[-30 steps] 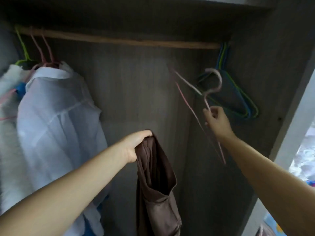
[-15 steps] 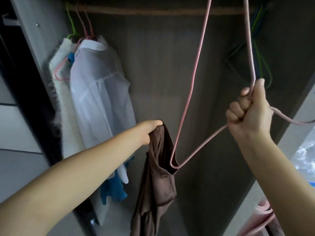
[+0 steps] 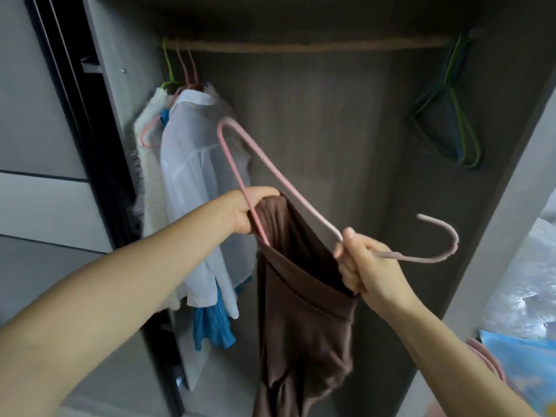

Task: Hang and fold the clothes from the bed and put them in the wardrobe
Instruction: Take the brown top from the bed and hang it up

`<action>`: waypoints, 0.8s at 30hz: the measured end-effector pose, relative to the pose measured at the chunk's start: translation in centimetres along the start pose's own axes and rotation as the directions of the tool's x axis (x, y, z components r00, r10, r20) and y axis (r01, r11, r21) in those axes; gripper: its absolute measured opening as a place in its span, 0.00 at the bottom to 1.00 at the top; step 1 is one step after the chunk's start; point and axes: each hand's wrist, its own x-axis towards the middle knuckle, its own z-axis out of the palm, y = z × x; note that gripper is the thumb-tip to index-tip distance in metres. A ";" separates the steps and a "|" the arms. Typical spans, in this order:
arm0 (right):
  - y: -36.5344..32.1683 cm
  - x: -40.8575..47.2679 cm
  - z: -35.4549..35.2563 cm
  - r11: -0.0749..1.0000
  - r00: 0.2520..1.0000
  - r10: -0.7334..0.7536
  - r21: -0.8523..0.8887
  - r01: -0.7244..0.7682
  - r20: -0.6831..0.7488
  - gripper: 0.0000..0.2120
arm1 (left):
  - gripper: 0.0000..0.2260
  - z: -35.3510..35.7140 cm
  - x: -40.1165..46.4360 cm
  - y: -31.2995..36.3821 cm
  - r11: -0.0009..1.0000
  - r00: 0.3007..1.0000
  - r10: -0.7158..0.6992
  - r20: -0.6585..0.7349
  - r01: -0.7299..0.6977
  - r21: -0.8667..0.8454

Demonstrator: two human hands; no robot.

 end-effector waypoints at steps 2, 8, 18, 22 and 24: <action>-0.9 -1.3 -1.9 0.979 0.994 0.070 -0.199 -0.052 0.083 0.17 | 0.10 -1.7 -0.3 -0.1 0.998 0.996 -0.007 -0.087 0.002 -0.059; -5.1 -3.6 -4.5 0.761 0.933 0.339 -0.620 -0.193 0.125 0.16 | 0.13 -3.0 1.4 -3.2 0.998 0.946 -0.037 -0.321 0.018 -0.063; -6.6 -4.6 -5.3 0.580 0.847 0.524 -0.767 -0.275 0.092 0.17 | 0.09 -1.2 4.9 -6.1 0.793 0.840 0.424 -0.339 -0.163 0.587; -5.8 -5.0 -5.5 0.561 0.791 0.607 -0.746 -0.359 0.075 0.17 | 0.06 -1.0 4.2 -5.1 0.792 0.874 0.419 -0.246 -0.219 0.569; -5.9 -4.5 -5.4 0.610 0.774 0.626 -0.678 -0.410 0.095 0.18 | 0.11 -0.5 3.3 -5.2 0.596 0.839 0.527 -0.135 -0.251 0.763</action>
